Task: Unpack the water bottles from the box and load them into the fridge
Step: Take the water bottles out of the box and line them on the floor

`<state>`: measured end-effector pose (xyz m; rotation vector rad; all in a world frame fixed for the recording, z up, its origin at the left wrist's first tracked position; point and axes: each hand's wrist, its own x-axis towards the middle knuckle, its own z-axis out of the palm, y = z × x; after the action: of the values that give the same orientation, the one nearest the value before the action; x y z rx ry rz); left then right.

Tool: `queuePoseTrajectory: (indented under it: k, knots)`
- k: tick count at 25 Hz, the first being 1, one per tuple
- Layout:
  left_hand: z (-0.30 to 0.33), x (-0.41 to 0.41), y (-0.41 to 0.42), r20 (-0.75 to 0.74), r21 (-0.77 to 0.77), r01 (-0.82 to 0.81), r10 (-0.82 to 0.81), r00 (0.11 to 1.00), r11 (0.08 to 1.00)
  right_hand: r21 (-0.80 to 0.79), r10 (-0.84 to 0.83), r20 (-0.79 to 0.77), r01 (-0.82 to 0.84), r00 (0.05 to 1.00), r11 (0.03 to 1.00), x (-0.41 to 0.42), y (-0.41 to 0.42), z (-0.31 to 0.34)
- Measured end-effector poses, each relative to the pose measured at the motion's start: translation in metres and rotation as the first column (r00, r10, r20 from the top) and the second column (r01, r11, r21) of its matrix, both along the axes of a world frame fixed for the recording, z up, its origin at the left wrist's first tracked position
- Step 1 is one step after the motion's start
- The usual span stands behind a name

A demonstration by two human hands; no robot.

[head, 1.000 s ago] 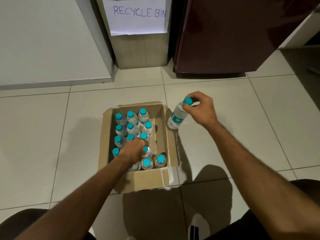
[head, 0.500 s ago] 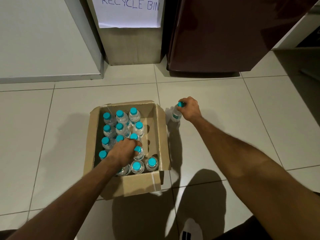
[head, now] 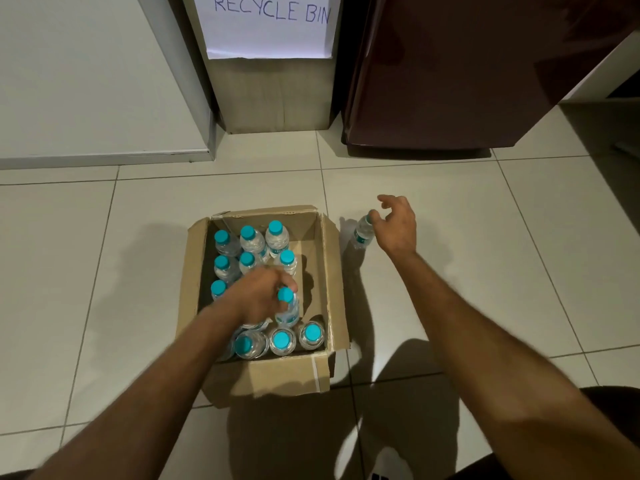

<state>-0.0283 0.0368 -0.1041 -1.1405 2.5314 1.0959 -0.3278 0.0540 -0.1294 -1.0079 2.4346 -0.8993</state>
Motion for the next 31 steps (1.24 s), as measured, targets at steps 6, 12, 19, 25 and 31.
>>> queuePoseTrajectory:
  k: [6,12,19,25,31]
  knots:
    - [0.086,-0.013,-0.033,-0.310,0.127,-0.178,0.210,0.927,0.976,-0.289,0.420,0.566,-0.307,0.709,0.907,0.088,0.032,0.059]
    - [0.089,-0.017,-0.033,-0.504,0.211,-0.380,0.434,0.747,0.900,-0.294,0.557,0.438,-0.473,0.706,0.831,0.112,0.040,0.077]
    - [0.069,-0.027,-0.029,-0.530,0.231,-0.295,0.374,0.761,0.927,-0.314,0.356,0.433,-0.232,0.828,0.921,0.090,0.046,0.080]
    - [0.018,-0.003,-0.024,-0.341,0.103,-0.278,0.296,0.892,0.955,-0.320,0.181,0.508,-0.010,0.842,0.947,0.031,0.051,0.075]
    - [-0.012,-0.001,-0.020,-0.172,-0.016,-0.195,0.189,0.967,0.981,-0.251,0.129,0.443,-0.015,0.887,0.968,-0.007,0.057,0.044]
